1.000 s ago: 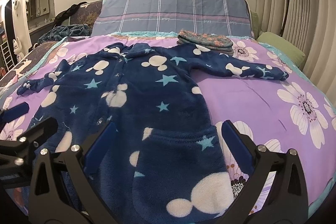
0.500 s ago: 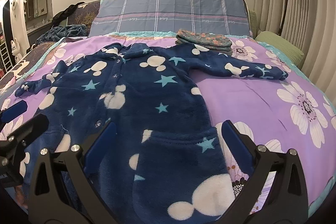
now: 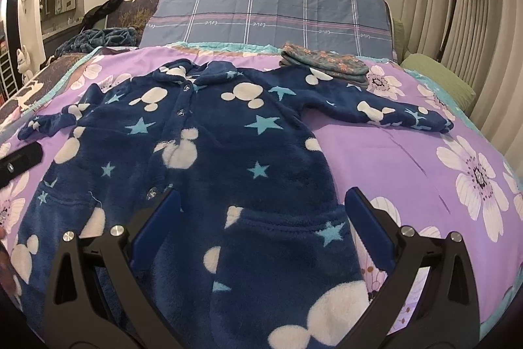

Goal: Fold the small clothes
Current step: 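Grasp the sleeve cuff with the left tool and fold it across the body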

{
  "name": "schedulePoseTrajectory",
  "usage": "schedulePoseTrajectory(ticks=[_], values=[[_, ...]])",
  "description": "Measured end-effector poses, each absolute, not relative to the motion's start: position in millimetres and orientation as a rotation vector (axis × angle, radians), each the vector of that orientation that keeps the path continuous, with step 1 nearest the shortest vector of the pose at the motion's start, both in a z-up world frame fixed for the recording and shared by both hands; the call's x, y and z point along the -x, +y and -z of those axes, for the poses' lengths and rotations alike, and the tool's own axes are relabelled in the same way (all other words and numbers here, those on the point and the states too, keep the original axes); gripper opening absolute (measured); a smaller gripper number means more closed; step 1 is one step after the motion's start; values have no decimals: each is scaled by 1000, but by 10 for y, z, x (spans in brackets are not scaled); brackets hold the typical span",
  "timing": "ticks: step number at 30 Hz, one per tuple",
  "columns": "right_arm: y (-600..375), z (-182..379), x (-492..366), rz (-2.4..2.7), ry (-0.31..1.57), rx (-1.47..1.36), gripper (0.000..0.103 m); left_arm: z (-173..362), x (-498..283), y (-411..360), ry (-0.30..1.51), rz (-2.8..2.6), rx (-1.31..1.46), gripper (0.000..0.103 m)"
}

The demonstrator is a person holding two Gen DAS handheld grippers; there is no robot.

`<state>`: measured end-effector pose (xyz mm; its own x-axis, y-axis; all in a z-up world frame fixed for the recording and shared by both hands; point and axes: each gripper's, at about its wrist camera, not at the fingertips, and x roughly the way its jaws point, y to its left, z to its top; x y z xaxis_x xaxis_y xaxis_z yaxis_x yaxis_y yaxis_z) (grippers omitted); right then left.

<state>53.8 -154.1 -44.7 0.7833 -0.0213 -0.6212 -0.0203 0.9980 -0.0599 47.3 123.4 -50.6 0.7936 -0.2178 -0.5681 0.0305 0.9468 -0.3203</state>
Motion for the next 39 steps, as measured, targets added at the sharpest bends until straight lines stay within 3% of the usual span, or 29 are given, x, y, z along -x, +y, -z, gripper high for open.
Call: schedulePoseTrajectory(ticks=[3,8,11,27,28,30,33,39], values=[[-1544,452,-591,14,670,82,101,571,-540,1718,649,77,405,100],[-1567,549,-690,48,692,146,101,759,-662,2674,643,-62,609,84],[-1614,607,-747,70,707,156,101,921,-794,3230,646,-133,726,80],[-1432,702,-1311,125,736,223,101,1509,-1687,4844,550,-403,1171,79],[-1422,713,-1333,120,738,227,101,1492,-1720,4862,548,-413,1152,69],[-1403,744,-1389,111,745,233,101,1439,-1830,4876,560,-412,1079,12],[-1425,766,-1442,96,754,233,101,1269,-1948,4837,574,-390,1027,8],[-1544,703,-1498,85,727,207,101,127,-2284,3970,503,-155,753,8]])
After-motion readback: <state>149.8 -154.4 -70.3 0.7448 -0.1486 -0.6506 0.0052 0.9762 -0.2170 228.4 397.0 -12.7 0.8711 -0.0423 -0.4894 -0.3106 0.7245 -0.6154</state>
